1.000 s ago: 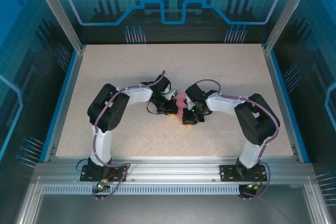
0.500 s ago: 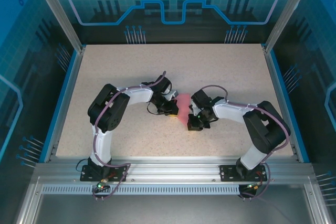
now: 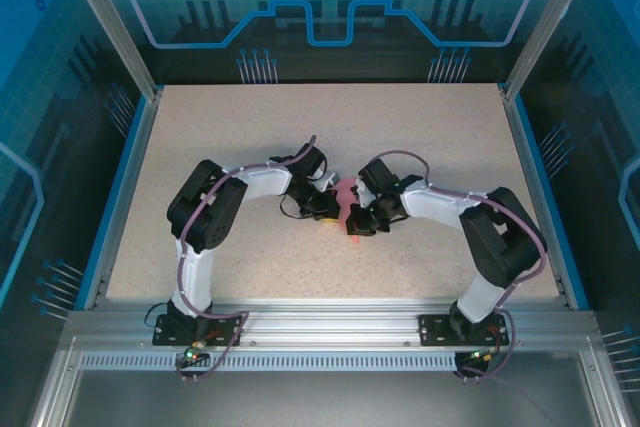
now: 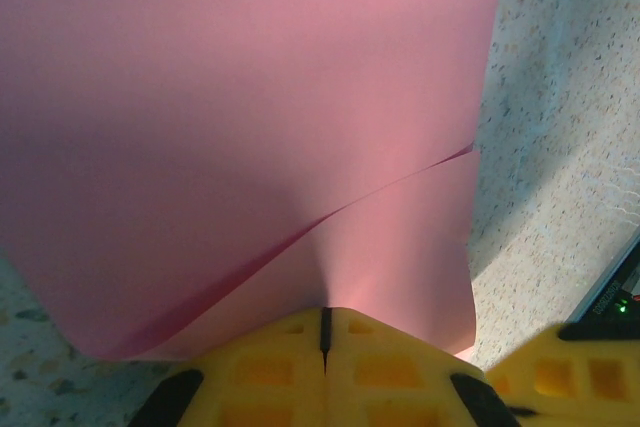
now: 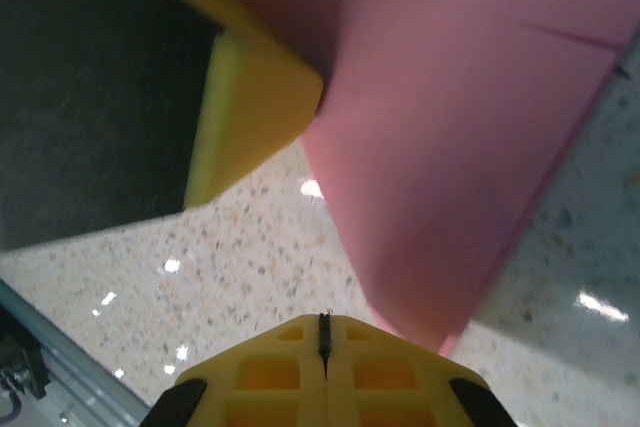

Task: Fold a paper plane with a square sheet of paper (fold left side to right side)
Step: Third fold the triangle at the center of the table.

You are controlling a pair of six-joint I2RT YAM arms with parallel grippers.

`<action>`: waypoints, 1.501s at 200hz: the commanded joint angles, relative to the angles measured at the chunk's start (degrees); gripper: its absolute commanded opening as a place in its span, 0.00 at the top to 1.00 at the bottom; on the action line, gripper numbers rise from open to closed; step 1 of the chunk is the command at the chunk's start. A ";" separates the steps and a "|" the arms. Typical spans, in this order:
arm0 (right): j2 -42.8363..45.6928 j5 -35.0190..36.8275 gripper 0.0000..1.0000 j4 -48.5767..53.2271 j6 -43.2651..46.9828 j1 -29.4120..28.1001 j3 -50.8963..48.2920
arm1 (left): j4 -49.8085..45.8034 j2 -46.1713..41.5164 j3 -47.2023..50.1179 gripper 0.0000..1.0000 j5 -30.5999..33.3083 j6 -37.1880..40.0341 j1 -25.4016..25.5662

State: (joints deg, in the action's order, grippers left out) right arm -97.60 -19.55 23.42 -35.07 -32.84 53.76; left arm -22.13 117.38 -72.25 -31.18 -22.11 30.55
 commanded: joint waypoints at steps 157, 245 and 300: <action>-6.99 4.17 1.00 5.77 1.23 2.05 1.42 | 6.24 -6.70 7.23 0.90 -3.98 2.66 1.59; -7.02 4.06 1.00 5.80 1.38 2.00 1.40 | 5.03 -3.19 3.64 0.91 -3.51 3.31 3.47; -7.08 4.23 1.00 6.24 1.50 1.99 1.45 | 3.65 -1.72 2.65 0.92 -0.86 4.48 3.64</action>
State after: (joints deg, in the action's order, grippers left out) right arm -102.26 -18.11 24.64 -34.48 -31.66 55.86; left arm -16.78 114.02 -67.72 -33.26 -20.29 33.80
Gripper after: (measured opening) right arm 0.044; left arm 0.086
